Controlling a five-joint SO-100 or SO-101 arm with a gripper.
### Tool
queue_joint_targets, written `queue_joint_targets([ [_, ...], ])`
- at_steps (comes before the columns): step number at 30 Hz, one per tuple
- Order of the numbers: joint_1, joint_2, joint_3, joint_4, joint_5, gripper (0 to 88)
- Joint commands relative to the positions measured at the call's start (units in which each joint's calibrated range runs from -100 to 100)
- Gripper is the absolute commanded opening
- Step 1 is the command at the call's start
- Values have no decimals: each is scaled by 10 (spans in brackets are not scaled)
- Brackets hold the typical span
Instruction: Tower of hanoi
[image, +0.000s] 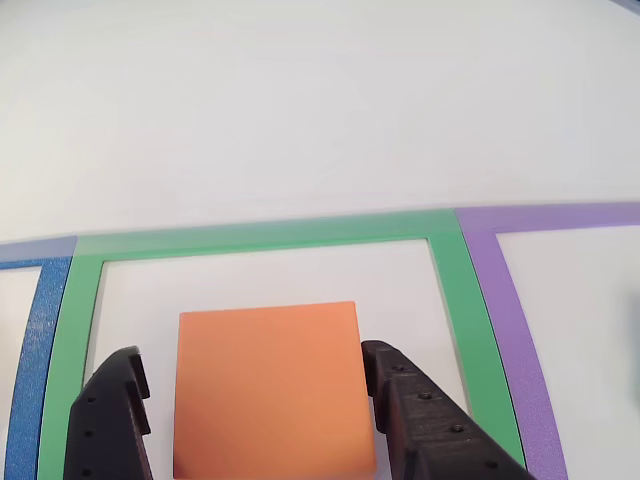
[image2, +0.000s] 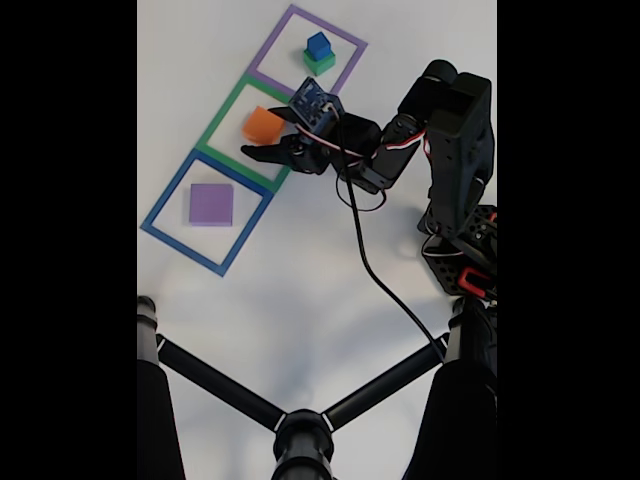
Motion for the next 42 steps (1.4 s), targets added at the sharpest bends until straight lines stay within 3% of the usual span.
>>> queue_joint_targets([
  [1,-7,-1,-18,-10,0,204],
  [24,-3,-55,-15,50,0,121],
  [34,-3,-290,-28,332,0,116],
  [42,-7,-467,-173,699,0,115],
])
